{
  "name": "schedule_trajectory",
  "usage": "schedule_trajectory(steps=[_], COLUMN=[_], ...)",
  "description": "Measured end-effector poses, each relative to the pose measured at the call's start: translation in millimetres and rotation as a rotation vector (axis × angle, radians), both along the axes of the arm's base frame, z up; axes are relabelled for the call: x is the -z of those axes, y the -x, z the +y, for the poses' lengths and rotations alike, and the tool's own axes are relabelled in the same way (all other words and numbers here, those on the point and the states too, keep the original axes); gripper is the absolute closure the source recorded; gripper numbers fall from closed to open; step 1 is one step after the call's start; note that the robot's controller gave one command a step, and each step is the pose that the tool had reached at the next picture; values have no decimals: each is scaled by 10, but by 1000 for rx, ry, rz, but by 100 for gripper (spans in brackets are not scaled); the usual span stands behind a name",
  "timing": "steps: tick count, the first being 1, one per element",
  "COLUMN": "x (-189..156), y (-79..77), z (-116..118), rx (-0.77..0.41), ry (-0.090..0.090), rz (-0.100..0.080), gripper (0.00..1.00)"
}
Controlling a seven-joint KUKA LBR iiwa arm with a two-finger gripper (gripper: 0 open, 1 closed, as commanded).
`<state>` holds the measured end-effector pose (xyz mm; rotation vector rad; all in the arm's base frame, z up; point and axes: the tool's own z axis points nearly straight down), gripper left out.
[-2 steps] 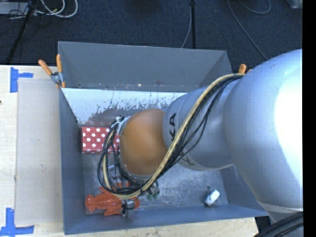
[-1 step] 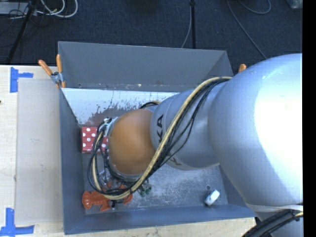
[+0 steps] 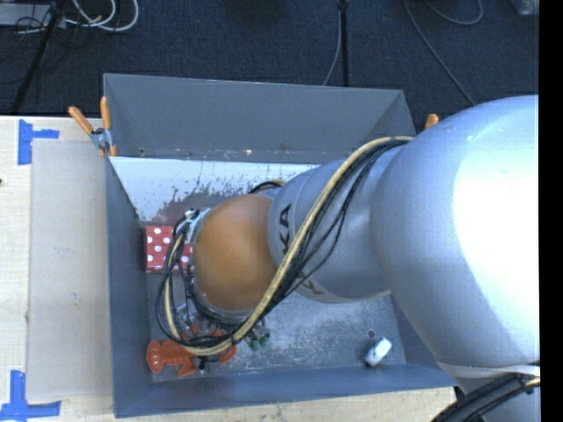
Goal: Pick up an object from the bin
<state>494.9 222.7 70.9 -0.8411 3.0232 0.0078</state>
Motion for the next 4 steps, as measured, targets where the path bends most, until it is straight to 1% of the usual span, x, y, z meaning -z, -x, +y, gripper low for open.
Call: schedule_trajectory(steps=[1, 2, 3, 4], x=[-357, -833, -1112, -1382], y=[-40, -72, -99, -149], z=[41, 70, 89, 143], rx=[6, 7, 16, 18], ry=[3, 0, 3, 0], rz=[7, -1, 6, 1], gripper=[100, 100, 100, 100])
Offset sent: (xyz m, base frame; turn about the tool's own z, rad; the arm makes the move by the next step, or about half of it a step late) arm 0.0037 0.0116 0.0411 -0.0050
